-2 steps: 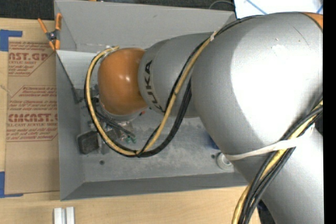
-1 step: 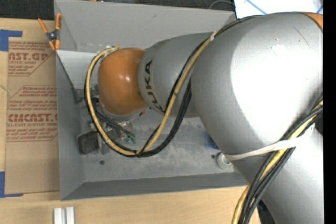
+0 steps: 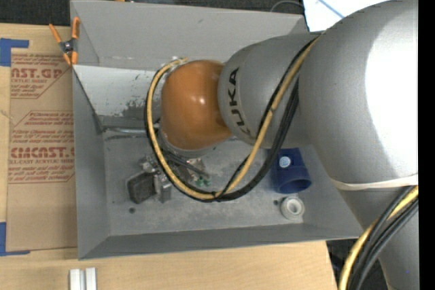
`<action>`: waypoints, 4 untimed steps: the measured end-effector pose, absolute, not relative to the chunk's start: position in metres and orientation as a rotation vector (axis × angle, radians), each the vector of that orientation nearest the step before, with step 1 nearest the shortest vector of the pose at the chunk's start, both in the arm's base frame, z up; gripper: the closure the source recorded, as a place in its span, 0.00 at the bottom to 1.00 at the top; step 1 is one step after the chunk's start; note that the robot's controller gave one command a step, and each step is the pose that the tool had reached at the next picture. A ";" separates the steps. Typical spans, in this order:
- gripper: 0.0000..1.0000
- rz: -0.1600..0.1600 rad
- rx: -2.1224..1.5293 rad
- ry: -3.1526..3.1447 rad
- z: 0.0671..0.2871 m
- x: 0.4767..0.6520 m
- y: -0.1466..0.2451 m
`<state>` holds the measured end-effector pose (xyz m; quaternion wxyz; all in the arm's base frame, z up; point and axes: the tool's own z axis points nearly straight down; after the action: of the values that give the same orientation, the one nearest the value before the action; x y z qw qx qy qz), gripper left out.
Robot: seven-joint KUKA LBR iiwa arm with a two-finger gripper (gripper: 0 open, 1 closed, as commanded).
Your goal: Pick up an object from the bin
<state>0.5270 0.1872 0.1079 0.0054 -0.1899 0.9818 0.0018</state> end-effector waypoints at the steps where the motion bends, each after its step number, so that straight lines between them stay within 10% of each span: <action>1: 1.00 0.007 -0.611 3.068 0.191 0.561 0.201; 2: 1.00 0.005 -0.608 3.073 0.226 0.554 0.195; 4: 1.00 0.007 -0.850 3.005 0.210 0.573 0.207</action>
Offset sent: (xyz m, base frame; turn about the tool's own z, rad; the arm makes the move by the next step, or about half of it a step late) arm 0.0094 -0.0056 0.1594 -0.0010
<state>0.5733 0.2074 0.2102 0.0091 -0.2722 0.9622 0.0022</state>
